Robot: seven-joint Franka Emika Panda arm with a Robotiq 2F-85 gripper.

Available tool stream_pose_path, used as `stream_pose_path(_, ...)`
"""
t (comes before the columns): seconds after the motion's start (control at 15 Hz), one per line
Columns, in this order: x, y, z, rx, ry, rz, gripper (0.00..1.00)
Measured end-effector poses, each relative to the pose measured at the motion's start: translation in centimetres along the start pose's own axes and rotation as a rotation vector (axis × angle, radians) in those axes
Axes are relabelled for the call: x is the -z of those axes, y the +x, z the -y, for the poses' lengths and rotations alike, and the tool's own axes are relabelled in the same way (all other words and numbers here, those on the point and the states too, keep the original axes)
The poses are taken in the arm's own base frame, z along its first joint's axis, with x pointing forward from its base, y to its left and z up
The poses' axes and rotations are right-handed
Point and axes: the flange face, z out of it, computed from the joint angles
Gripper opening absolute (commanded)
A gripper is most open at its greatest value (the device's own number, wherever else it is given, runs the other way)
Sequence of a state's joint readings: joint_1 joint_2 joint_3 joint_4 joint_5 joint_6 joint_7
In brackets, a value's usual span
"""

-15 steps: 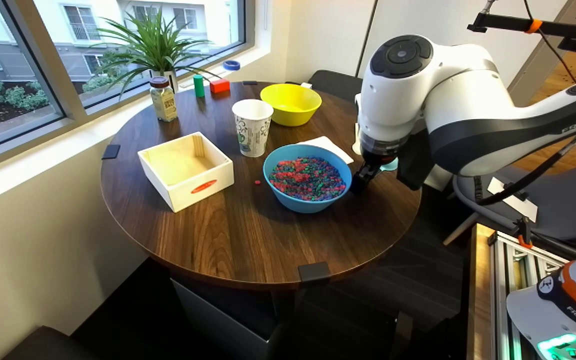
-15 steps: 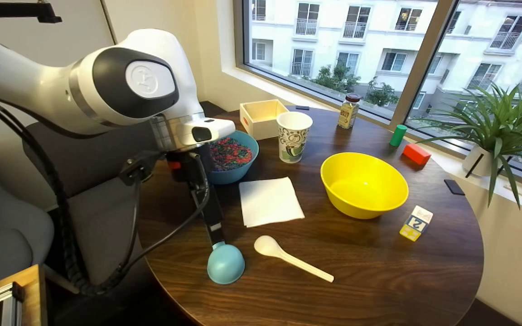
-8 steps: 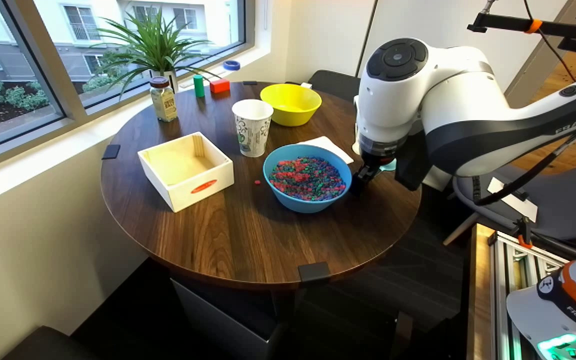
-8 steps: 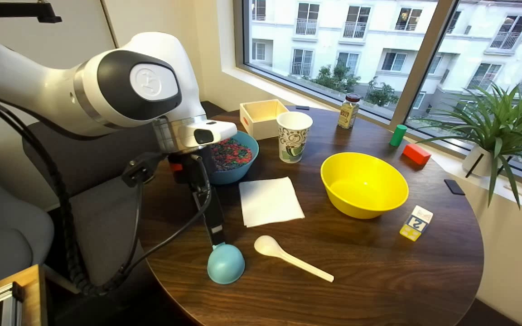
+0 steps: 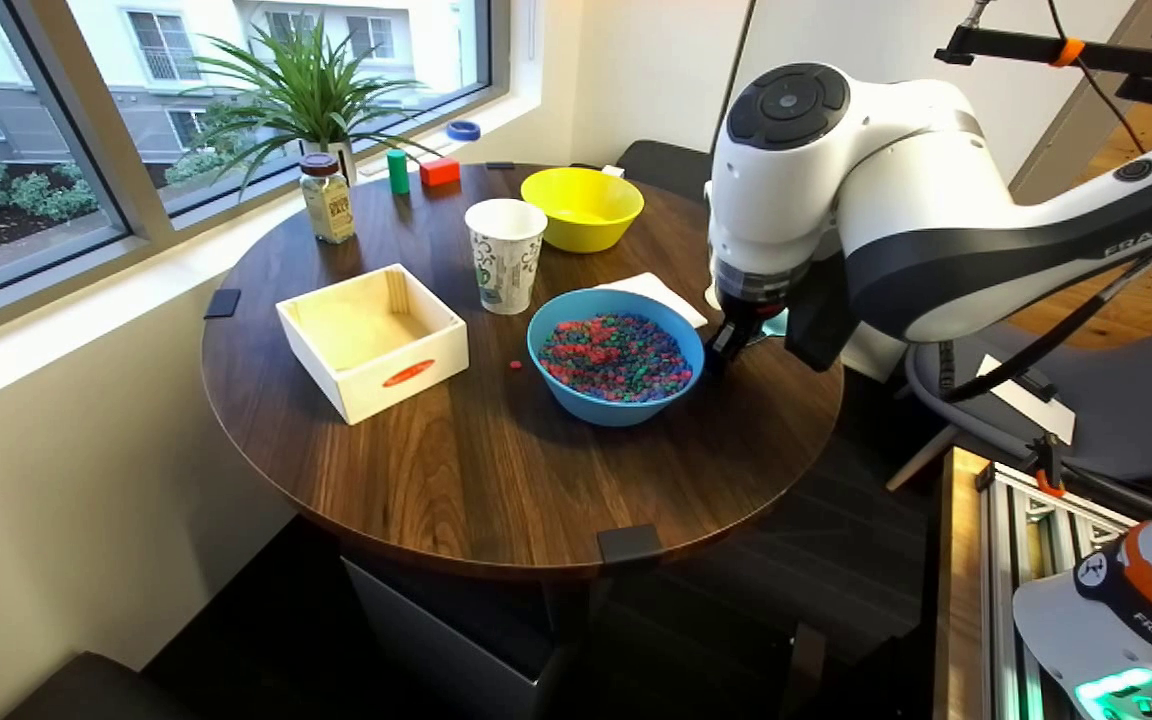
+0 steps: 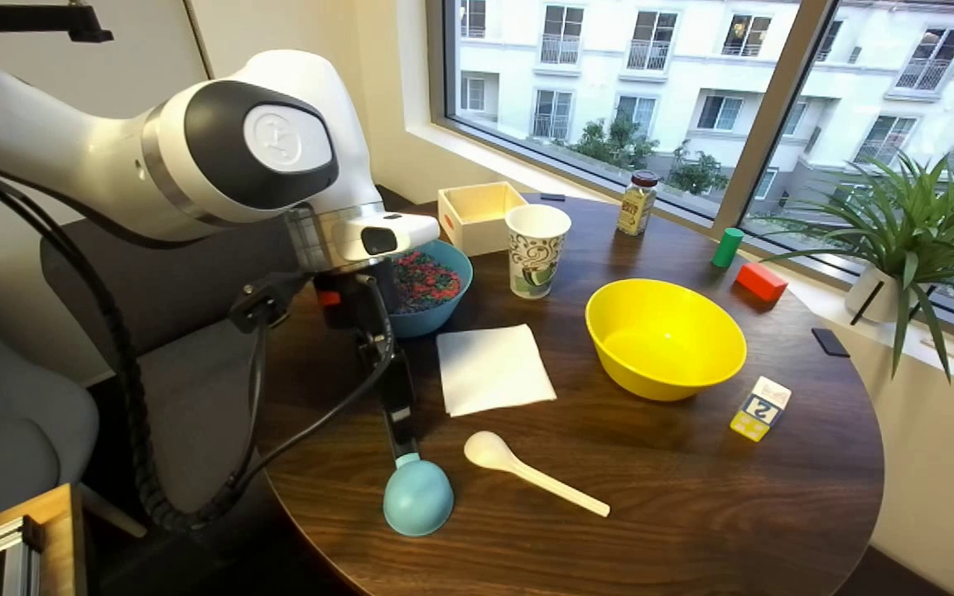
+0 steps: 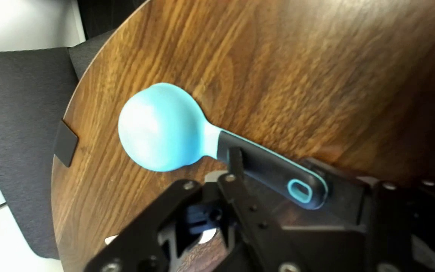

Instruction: Turn the blue ladle over

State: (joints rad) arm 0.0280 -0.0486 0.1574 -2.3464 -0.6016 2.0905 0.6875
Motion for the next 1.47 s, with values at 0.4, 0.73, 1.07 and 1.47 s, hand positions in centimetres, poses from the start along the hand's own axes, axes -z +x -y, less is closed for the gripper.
stream_pose_path(0.4, 1.7, 1.0, -1.1, -0.012, -0.047, -0.004, 0.09)
stream_pose_path(0.73, 2.6, 1.7, -2.3, -0.041, -0.049, -0.011, 0.05)
stream_pose_path(1.07, 3.6, 1.9, -3.9, -0.069, -0.067, -0.002, 0.03)
stream_pose_path(1.47, 5.4, 1.3, -5.7, -0.081, -0.07, 0.001, 0.03)
